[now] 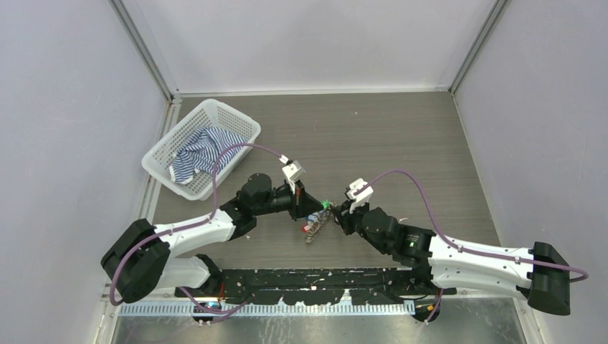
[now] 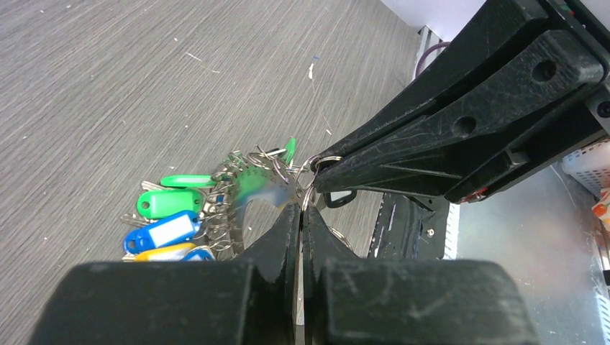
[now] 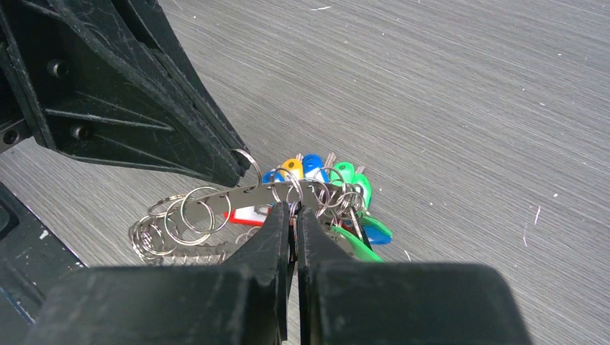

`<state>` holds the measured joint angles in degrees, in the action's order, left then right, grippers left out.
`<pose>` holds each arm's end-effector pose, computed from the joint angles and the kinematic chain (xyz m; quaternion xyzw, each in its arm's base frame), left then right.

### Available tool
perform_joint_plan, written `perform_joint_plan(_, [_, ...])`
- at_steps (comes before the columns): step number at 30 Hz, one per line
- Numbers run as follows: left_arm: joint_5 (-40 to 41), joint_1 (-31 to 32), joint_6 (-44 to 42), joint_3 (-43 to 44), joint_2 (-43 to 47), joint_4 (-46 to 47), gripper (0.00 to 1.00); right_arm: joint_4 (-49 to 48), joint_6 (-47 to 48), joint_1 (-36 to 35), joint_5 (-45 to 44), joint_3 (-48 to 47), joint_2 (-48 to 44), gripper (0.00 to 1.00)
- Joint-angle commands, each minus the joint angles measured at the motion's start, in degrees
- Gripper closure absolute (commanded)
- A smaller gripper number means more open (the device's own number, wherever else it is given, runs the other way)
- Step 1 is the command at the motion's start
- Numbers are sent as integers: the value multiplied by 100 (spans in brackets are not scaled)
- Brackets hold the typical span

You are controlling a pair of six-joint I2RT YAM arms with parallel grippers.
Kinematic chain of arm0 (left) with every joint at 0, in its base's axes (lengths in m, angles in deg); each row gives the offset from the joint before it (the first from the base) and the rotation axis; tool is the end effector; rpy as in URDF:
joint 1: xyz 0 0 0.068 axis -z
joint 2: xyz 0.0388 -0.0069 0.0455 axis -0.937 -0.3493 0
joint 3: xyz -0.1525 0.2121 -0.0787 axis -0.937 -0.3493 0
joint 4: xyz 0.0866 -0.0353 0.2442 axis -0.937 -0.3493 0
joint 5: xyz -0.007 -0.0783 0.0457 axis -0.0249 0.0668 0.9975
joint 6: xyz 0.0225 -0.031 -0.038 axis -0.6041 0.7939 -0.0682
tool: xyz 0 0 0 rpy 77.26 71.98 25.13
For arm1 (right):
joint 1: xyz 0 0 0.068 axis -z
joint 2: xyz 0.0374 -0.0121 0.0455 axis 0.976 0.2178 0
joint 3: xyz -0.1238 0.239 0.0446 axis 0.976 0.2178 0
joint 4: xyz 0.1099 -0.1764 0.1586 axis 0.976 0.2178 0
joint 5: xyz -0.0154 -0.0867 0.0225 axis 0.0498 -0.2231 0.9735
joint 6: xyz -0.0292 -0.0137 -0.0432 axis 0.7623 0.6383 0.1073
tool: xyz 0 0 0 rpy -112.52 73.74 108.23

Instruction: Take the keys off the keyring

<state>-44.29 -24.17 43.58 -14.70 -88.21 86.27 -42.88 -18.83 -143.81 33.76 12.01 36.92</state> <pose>0.1712 -0.1969 0.2237 0.2818 0.7190 -0.5011 0.3906 0.0902 0.1642 0.2271 -0.2124 0.7747 0.2173 0.5545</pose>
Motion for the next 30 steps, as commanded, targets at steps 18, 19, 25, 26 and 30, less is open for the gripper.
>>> perform_joint_plan(18, [182,98,-871,-1008,916,1568,100,177,-1,85,-228,-506,-259,99])
perform_joint_plan(19, [199,130,-1005,-1020,976,1485,100,144,49,93,-207,-532,-224,99])
perform_joint_plan(25, [571,458,-1731,-1005,1228,880,99,-109,361,149,-64,-691,43,99])
perform_joint_plan(26, [597,510,-1786,-1017,1253,868,99,-146,405,163,-34,-710,64,99])
perform_joint_plan(30, [953,672,-1949,-1048,1372,824,100,-334,547,232,136,-704,123,99])
